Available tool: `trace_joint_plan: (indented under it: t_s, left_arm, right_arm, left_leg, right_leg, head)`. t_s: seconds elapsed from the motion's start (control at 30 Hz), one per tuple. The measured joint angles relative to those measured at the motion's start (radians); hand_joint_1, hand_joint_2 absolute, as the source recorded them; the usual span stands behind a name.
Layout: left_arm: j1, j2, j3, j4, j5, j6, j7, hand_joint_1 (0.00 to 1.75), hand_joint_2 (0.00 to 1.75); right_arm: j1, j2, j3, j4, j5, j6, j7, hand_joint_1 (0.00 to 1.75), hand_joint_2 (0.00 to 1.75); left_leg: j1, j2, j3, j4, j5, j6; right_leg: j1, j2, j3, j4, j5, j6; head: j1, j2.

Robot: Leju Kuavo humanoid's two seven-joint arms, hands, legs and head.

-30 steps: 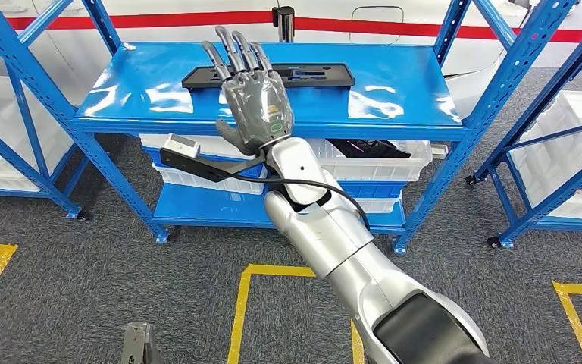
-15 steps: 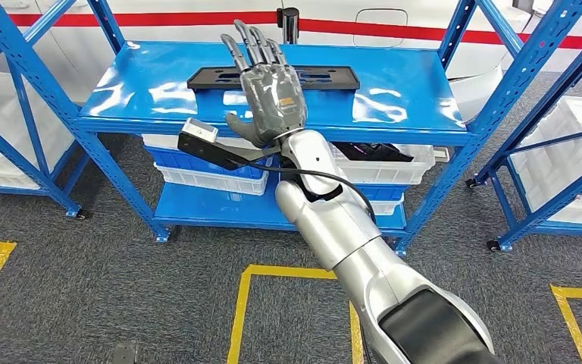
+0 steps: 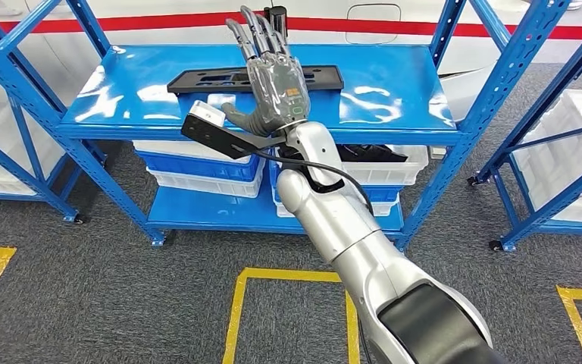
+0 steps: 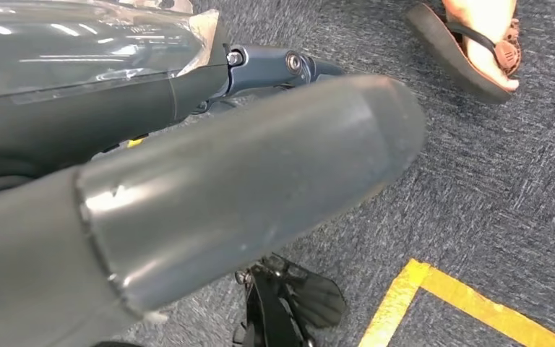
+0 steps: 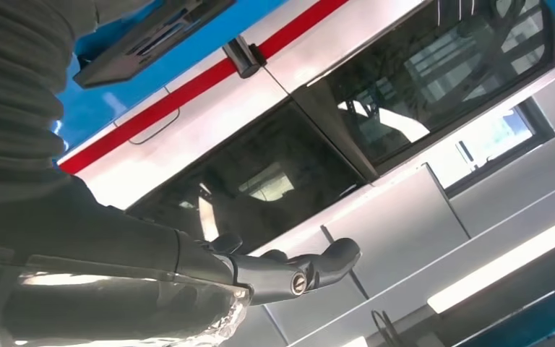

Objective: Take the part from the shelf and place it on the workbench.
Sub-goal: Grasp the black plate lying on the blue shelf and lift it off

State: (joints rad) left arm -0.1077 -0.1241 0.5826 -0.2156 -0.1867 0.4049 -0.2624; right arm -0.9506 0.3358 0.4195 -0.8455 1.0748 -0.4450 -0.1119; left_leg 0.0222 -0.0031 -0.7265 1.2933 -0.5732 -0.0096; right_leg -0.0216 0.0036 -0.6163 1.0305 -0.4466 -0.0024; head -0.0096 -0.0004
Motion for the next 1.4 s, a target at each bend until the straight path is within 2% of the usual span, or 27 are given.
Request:
trace_joint_plan:
  t_s: [0.03, 0.07, 0.13, 0.17, 0.23, 0.3, 0.37, 0.43, 0.47, 0.5, 0.53, 0.6, 0.67, 0.73, 0.83, 0.87, 0.93, 0.97, 1.0, 1.03, 1.07, 1.13, 1.17, 1.2, 1.3, 1.33, 1.4]
  left_arm:
    - [0.0, 0.0, 0.003, 0.0, 0.003, -0.002, -0.009, 0.0, 0.0]
    - [0.0, 0.0, 0.005, 0.0, 0.005, -0.005, -0.018, 0.0, 0.0]
    - [-0.005, 0.0, 0.014, 0.0, 0.009, -0.007, -0.031, 0.0, 0.0]
    - [-0.008, 0.0, 0.018, 0.0, 0.011, -0.007, -0.036, 0.0, 0.0]
    - [-0.011, 0.001, 0.024, 0.0, 0.014, -0.01, -0.04, 0.0, 0.0]
    - [-0.011, 0.002, 0.026, 0.0, 0.014, -0.013, -0.041, 0.0, 0.0]
    - [-0.013, 0.003, 0.027, 0.0, 0.01, -0.015, -0.04, 0.0, 0.0]
    - [-0.013, 0.004, 0.028, 0.0, 0.002, -0.015, -0.04, 0.0, 0.0]
    - [-0.013, 0.004, 0.028, 0.0, -0.002, -0.015, -0.04, 0.0, 0.0]
    - [-0.013, 0.004, 0.028, 0.001, -0.005, -0.015, -0.039, 0.0, 0.0]
    - [-0.013, 0.005, 0.028, 0.001, -0.007, -0.015, -0.039, 0.0, 0.0]
    - [-0.014, 0.005, 0.028, 0.001, -0.012, -0.015, -0.039, 0.0, 0.0]
    - [-0.015, 0.005, 0.028, 0.001, -0.017, -0.015, -0.039, 0.0, 0.0]
    - [-0.015, 0.005, 0.028, 0.002, -0.02, -0.016, -0.037, 0.0, 0.0]
    - [-0.017, 0.006, 0.028, 0.001, -0.021, -0.019, -0.036, 0.0, 0.0]
    - [-0.017, 0.007, 0.028, 0.001, -0.021, -0.019, -0.036, 0.0, 0.0]
    - [-0.018, 0.008, 0.028, 0.001, -0.022, -0.02, -0.036, 0.0, 0.0]
    - [-0.017, 0.008, 0.028, 0.001, -0.022, -0.02, -0.036, 0.0, 0.0]
    - [-0.017, 0.008, 0.028, 0.002, -0.022, -0.02, -0.036, 0.0, 0.0]
    - [-0.017, 0.009, 0.028, 0.002, -0.022, -0.02, -0.037, 0.0, 0.0]
    - [-0.017, 0.009, 0.028, 0.002, -0.022, -0.02, -0.037, 0.0, 0.0]
    - [-0.018, 0.011, 0.028, 0.002, -0.022, -0.021, -0.038, 0.0, 0.0]
    - [-0.019, 0.011, 0.028, 0.002, -0.023, -0.022, -0.038, 0.0, 0.0]
    - [-0.021, 0.011, 0.028, 0.002, -0.024, -0.023, -0.038, 0.0, 0.0]
    - [-0.022, 0.011, 0.027, 0.002, -0.035, -0.024, -0.039, 0.0, 0.0]
    - [-0.023, 0.011, 0.026, 0.003, -0.04, -0.024, -0.038, 0.0, 0.0]
    - [-0.024, 0.012, 0.024, 0.003, -0.051, -0.024, -0.033, 0.0, 0.0]
  right_arm:
    - [-0.002, 0.001, 0.001, 0.004, -0.006, 0.0, -0.004, 0.0, 1.75]
    - [-0.005, 0.002, 0.002, 0.007, -0.012, -0.001, -0.007, 0.0, 1.75]
    - [-0.015, 0.002, 0.003, 0.013, -0.021, -0.002, -0.013, 0.0, 1.75]
    - [-0.019, 0.002, 0.004, 0.017, -0.025, -0.002, -0.016, 0.0, 1.75]
    - [-0.024, 0.002, 0.005, 0.024, -0.032, -0.003, -0.021, 0.0, 1.75]
    - [-0.027, 0.001, 0.005, 0.03, -0.037, -0.006, -0.028, 0.0, 1.75]
    - [-0.03, -0.001, 0.006, 0.039, -0.041, -0.011, -0.035, 0.0, 1.75]
    - [-0.028, -0.002, 0.007, 0.051, -0.046, -0.017, -0.038, 0.0, 1.75]
    - [-0.025, -0.003, 0.007, 0.058, -0.047, -0.019, -0.039, 0.0, 1.75]
    - [-0.023, -0.004, 0.007, 0.063, -0.049, -0.02, -0.04, 0.0, 1.75]
    - [-0.021, -0.004, 0.007, 0.068, -0.05, -0.021, -0.041, 0.0, 1.75]
    - [-0.023, -0.003, 0.007, 0.074, -0.051, -0.021, -0.043, 0.0, 1.75]
    - [-0.027, -0.002, 0.007, 0.08, -0.052, -0.023, -0.048, 0.0, 1.75]
    - [-0.03, 0.0, 0.007, 0.085, -0.056, -0.024, -0.052, 0.0, 1.75]
    - [-0.034, 0.002, 0.007, 0.091, -0.062, -0.025, -0.056, 0.0, 1.75]
    - [-0.036, 0.002, 0.007, 0.093, -0.062, -0.025, -0.058, 0.0, 1.75]
    - [-0.039, 0.002, 0.007, 0.098, -0.066, -0.026, -0.062, 0.0, 1.75]
    - [-0.038, 0.002, 0.007, 0.101, -0.069, -0.026, -0.065, 0.0, 1.75]
    - [-0.037, 0.002, 0.008, 0.105, -0.072, -0.027, -0.067, 0.0, 1.75]
    - [-0.036, 0.002, 0.008, 0.109, -0.076, -0.027, -0.068, 0.0, 1.75]
    - [-0.036, 0.002, 0.008, 0.112, -0.079, -0.028, -0.069, 0.0, 1.75]
    - [-0.037, 0.002, 0.011, 0.116, -0.088, -0.034, -0.07, 0.0, 1.75]
    - [-0.039, 0.002, 0.012, 0.118, -0.093, -0.037, -0.07, 0.0, 1.75]
    - [-0.041, 0.002, 0.014, 0.12, -0.098, -0.04, -0.071, 0.0, 1.75]
    - [-0.044, 0.002, 0.018, 0.125, -0.111, -0.044, -0.075, 0.0, 1.75]
    - [-0.045, 0.002, 0.019, 0.128, -0.114, -0.046, -0.077, 0.0, 1.75]
    - [-0.047, 0.001, 0.021, 0.132, -0.118, -0.05, -0.083, 0.0, 1.75]
  left_leg:
    - [0.0, 0.0, 0.011, -0.044, 0.039, 0.005]
    - [-0.001, 0.001, 0.038, -0.116, 0.085, 0.011]
    - [-0.007, 0.004, 0.088, -0.236, 0.136, 0.021]
    - [-0.011, 0.004, 0.099, -0.264, 0.142, 0.024]
    - [-0.018, 0.001, 0.102, -0.272, 0.138, 0.029]
    - [-0.015, -0.001, 0.111, -0.283, 0.144, 0.039]
    - [-0.012, -0.001, 0.12, -0.292, 0.149, 0.049]
    - [-0.015, -0.003, 0.122, -0.293, 0.147, 0.055]
    - [-0.017, -0.004, 0.122, -0.293, 0.146, 0.056]
    - [-0.018, -0.006, 0.123, -0.292, 0.144, 0.057]
    - [-0.019, -0.009, 0.125, -0.292, 0.143, 0.057]
    - [-0.021, -0.013, 0.131, -0.291, 0.138, 0.054]
    - [-0.024, -0.017, 0.134, -0.289, 0.132, 0.047]
    - [-0.023, -0.018, 0.134, -0.289, 0.13, 0.038]
    - [-0.016, -0.014, 0.128, -0.268, 0.113, 0.019]
    - [-0.013, -0.012, 0.112, -0.232, 0.094, 0.012]
    - [-0.006, -0.007, 0.047, -0.107, 0.041, -0.002]
    - [-0.002, -0.006, 0.01, -0.046, 0.022, -0.008]
    - [0.002, -0.004, -0.016, -0.012, 0.021, -0.013]
    - [0.006, -0.002, -0.023, -0.016, 0.039, -0.016]
    - [0.01, 0.0, -0.008, -0.06, 0.073, -0.018]
    - [0.013, 0.006, 0.057, -0.202, 0.144, -0.02]
    - [0.012, 0.008, 0.084, -0.256, 0.16, -0.015]
    - [0.008, 0.008, 0.1, -0.286, 0.163, -0.008]
    - [-0.001, 0.002, 0.113, -0.301, 0.152, 0.025]
    - [-0.002, 0.001, 0.119, -0.304, 0.152, 0.034]
    - [-0.004, -0.001, 0.132, -0.306, 0.149, 0.046]
  right_leg:
    - [0.002, 0.0, 0.004, 0.0, -0.002, -0.002]
    - [0.003, 0.0, 0.008, 0.0, -0.004, -0.002]
    - [0.007, 0.0, 0.012, -0.002, -0.006, 0.0]
    - [0.008, -0.001, 0.012, -0.003, -0.007, 0.004]
    - [0.008, -0.002, 0.013, -0.009, -0.007, 0.014]
    - [0.01, -0.003, 0.009, 0.002, -0.014, 0.024]
    - [0.011, -0.003, -0.031, 0.081, -0.049, 0.021]
    - [0.011, -0.003, -0.101, 0.215, -0.098, 0.014]
    - [0.011, -0.003, -0.129, 0.264, -0.111, 0.015]
    - [0.012, -0.003, -0.14, 0.276, -0.108, 0.019]
    - [0.012, -0.003, -0.128, 0.246, -0.088, 0.025]
    - [0.012, -0.003, -0.062, 0.1, -0.026, 0.032]
    - [0.017, -0.002, -0.007, -0.005, 0.011, 0.026]
    - [0.023, -0.003, 0.004, -0.021, 0.016, 0.016]
    - [0.011, -0.003, 0.015, -0.033, 0.019, -0.001]
    - [0.006, -0.004, 0.021, -0.037, 0.018, -0.007]
    - [0.005, -0.005, 0.027, -0.038, 0.014, -0.015]
    - [0.005, -0.005, 0.029, -0.038, 0.012, -0.016]
    - [0.005, -0.005, 0.03, -0.038, 0.01, -0.017]
    - [0.004, -0.004, 0.032, -0.038, 0.008, -0.016]
    - [0.003, -0.004, 0.036, -0.038, 0.005, -0.014]
    - [0.003, -0.003, 0.045, -0.038, -0.003, -0.005]
    - [0.004, -0.003, 0.048, -0.038, -0.008, 0.002]
    - [0.006, -0.004, 0.051, -0.04, -0.012, 0.009]
    - [0.01, -0.005, 0.056, -0.027, -0.011, 0.032]
    - [0.011, -0.005, 0.051, -0.009, -0.016, 0.036]
    - [0.009, -0.004, 0.008, 0.071, -0.05, 0.031]
  head:
    - [0.0, 0.0]
    - [0.0, 0.0]
    - [0.001, 0.0]
    - [0.001, 0.0]
    - [0.001, 0.0]
    - [0.002, 0.0]
    - [0.003, 0.0]
    - [0.003, 0.0]
    - [0.003, 0.0]
    - [0.003, 0.0]
    - [0.004, 0.0]
    - [0.003, 0.0]
    - [0.001, 0.0]
    - [-0.001, 0.0]
    - [-0.001, 0.0]
    - [-0.003, 0.0]
    - [-0.005, 0.0]
    - [-0.004, 0.0]
    - [-0.005, 0.0]
    - [-0.005, 0.0]
    - [-0.005, 0.0]
    - [-0.005, 0.0]
    - [-0.004, 0.0]
    - [-0.004, 0.0]
    - [-0.002, 0.0]
    - [-0.002, 0.0]
    - [-0.001, 0.0]
